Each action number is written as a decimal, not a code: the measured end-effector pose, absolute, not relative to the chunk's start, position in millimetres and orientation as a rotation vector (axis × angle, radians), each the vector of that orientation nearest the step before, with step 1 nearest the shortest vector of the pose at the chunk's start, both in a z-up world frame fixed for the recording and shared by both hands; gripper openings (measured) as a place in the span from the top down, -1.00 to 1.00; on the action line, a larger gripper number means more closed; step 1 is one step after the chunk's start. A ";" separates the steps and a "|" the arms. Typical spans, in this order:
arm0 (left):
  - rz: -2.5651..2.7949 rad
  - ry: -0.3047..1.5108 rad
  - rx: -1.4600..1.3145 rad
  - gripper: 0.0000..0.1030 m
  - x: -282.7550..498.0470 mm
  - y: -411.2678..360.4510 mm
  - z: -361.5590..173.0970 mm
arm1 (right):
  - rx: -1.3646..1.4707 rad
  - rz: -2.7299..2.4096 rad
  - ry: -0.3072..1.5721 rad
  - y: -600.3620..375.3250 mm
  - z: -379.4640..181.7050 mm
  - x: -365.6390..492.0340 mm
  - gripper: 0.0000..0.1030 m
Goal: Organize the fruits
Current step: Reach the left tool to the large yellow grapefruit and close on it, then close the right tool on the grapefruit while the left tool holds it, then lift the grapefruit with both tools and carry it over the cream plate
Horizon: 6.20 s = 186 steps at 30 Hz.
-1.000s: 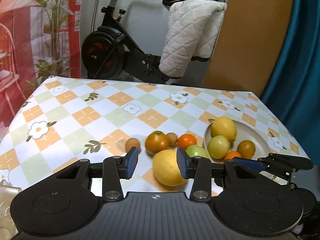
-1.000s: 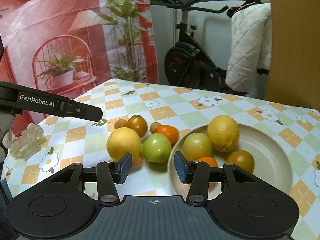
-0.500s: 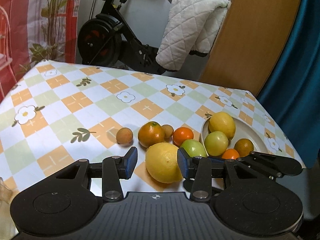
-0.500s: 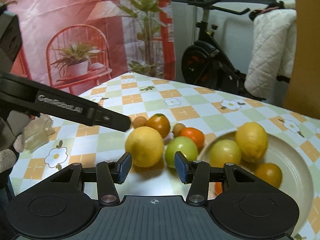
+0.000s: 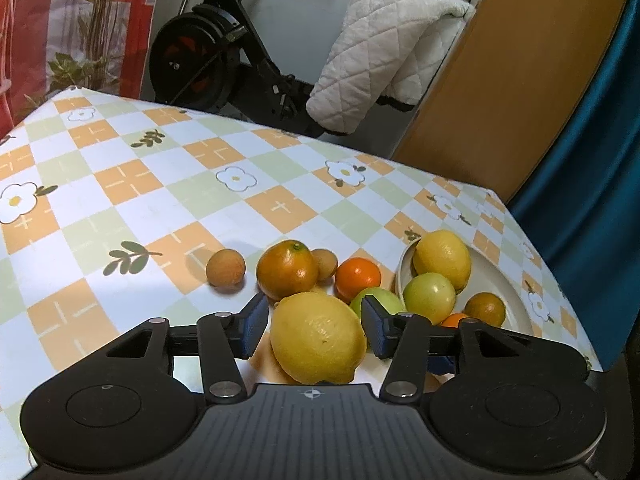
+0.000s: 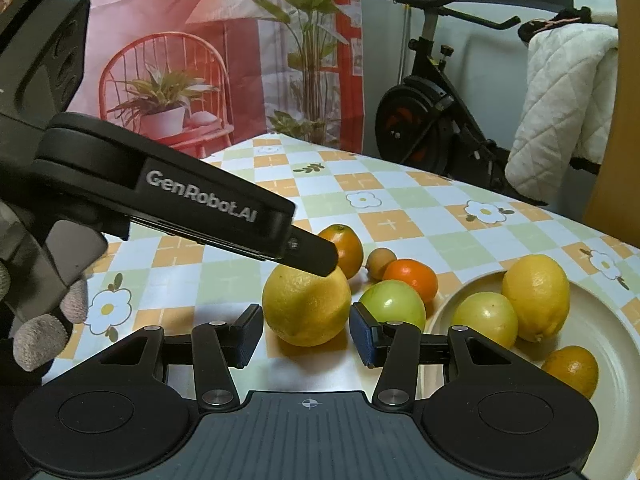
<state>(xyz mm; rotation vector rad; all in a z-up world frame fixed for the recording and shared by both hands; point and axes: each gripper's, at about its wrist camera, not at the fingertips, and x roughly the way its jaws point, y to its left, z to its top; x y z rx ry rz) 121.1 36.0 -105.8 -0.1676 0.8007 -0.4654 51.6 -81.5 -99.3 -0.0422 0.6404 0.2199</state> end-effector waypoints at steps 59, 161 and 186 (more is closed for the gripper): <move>-0.514 0.793 -0.144 0.07 85.8 33.7 -109.7 | -0.009 0.198 0.660 -83.6 -103.4 36.9 0.08; -0.552 0.794 -0.128 -0.08 71.0 19.8 -120.9 | 0.068 0.179 0.653 -97.4 -108.9 18.1 0.04; -0.667 0.698 -0.053 -0.08 79.8 -70.9 -70.7 | 0.077 0.054 0.528 -184.0 -58.3 -4.9 0.04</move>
